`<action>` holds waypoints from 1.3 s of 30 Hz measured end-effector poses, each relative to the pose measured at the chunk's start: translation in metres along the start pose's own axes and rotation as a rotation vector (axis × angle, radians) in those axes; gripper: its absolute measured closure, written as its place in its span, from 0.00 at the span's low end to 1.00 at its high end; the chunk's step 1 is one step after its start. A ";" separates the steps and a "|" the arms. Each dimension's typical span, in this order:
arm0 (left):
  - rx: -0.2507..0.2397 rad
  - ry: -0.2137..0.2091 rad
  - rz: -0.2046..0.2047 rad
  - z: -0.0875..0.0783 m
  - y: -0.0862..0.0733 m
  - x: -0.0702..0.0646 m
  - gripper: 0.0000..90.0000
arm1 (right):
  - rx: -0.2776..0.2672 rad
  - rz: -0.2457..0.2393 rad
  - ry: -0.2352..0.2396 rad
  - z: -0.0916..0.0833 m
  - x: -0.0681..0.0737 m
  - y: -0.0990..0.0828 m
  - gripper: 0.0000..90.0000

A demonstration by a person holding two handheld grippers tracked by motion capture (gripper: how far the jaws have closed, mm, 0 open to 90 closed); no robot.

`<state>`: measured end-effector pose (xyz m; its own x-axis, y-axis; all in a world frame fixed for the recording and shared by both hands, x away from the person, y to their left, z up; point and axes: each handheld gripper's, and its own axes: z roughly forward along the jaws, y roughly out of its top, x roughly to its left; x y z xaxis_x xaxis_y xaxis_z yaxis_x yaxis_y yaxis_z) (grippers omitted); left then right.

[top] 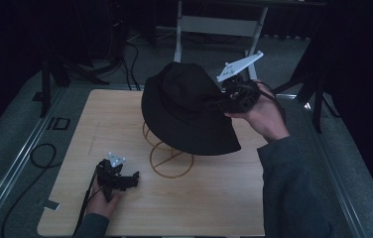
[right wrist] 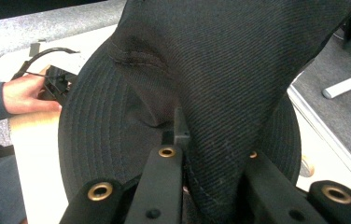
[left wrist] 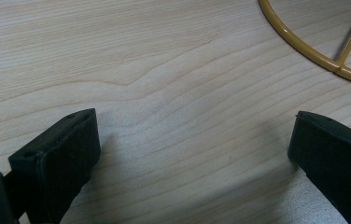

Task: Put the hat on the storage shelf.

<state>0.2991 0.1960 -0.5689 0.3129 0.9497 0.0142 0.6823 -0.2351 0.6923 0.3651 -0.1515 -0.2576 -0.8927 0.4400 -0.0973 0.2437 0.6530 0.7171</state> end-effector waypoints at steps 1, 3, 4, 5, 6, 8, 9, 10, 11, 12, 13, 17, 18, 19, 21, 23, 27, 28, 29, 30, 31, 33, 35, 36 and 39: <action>0.000 0.000 0.000 0.000 0.000 0.000 0.03 | -0.003 0.001 0.011 0.002 0.001 0.001 0.97; 0.000 0.000 0.000 0.000 0.000 0.000 0.03 | 0.004 0.001 0.017 0.006 0.002 0.002 0.97; -0.001 0.001 0.001 0.000 0.000 0.000 0.03 | 0.013 0.000 0.017 0.008 0.003 0.003 0.97; -0.001 0.001 0.001 0.000 0.000 0.000 0.03 | 0.013 0.000 0.017 0.008 0.003 0.003 0.97; -0.002 0.002 -0.001 0.000 0.000 0.000 0.03 | 0.029 -0.005 0.015 0.015 0.004 0.004 0.96; -0.003 0.002 -0.001 0.000 0.000 0.000 0.03 | 0.034 -0.004 0.018 0.018 0.004 0.004 0.96; -0.003 0.002 0.000 0.000 0.000 0.000 0.03 | 0.037 0.002 0.026 0.023 0.004 0.004 0.96; -0.002 0.002 -0.001 0.000 0.000 0.000 0.03 | 0.037 0.002 0.026 0.023 0.004 0.004 0.96; -0.002 0.002 0.000 0.000 0.000 0.000 0.03 | 0.037 0.007 0.029 0.026 0.003 0.004 0.96; -0.002 0.003 -0.001 0.000 0.000 0.000 0.03 | 0.040 0.015 0.034 0.028 0.003 0.004 0.96; -0.002 0.003 0.001 0.000 0.000 0.000 0.03 | 0.043 0.015 0.039 0.032 0.002 0.003 0.95; -0.002 0.002 -0.001 0.000 0.000 0.000 0.03 | 0.065 0.030 0.053 0.044 0.002 0.004 0.93; -0.003 0.002 -0.001 0.000 0.000 0.000 0.03 | 0.065 0.030 0.053 0.044 0.002 0.004 0.93; -0.003 0.002 -0.001 0.000 0.000 0.000 0.03 | 0.068 0.030 0.055 0.047 0.003 0.004 0.93; -0.002 0.002 0.000 0.000 0.000 0.000 0.03 | 0.076 0.026 0.057 0.050 0.005 0.006 0.92; -0.002 0.002 0.000 0.000 0.000 0.000 0.03 | 0.086 0.027 0.063 0.054 0.007 0.007 0.91; -0.002 0.002 -0.001 0.000 0.000 0.000 0.03 | 0.104 0.018 0.071 0.063 0.011 0.009 0.89; -0.004 0.002 -0.002 0.000 0.000 0.000 0.03 | 0.105 0.016 0.072 0.065 0.012 0.009 0.88; -0.005 0.003 -0.003 0.000 0.000 0.000 0.03 | 0.118 0.015 0.068 0.069 0.015 0.011 0.85; -0.005 0.003 -0.002 0.000 0.000 0.000 0.03 | 0.118 0.015 0.068 0.069 0.015 0.011 0.85; -0.005 0.004 -0.001 0.000 0.000 0.000 0.03 | 0.123 0.011 0.064 0.073 0.018 0.012 0.81; -0.005 0.003 -0.002 0.000 0.000 0.000 0.03 | 0.129 0.007 0.056 0.077 0.020 0.014 0.76; -0.005 0.003 -0.001 0.000 0.000 0.000 0.03 | 0.131 0.009 0.058 0.079 0.021 0.014 0.73; -0.005 0.003 -0.002 0.000 0.000 0.000 0.03 | 0.137 0.010 0.052 0.081 0.021 0.015 0.70; -0.005 0.003 -0.001 0.000 0.000 0.000 0.03 | 0.136 0.023 0.042 0.084 0.022 0.015 0.62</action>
<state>0.2992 0.1959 -0.5692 0.3103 0.9505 0.0154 0.6796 -0.2331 0.6956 0.3813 -0.0801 -0.3073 -0.9007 0.4316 -0.0505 0.3111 0.7216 0.6184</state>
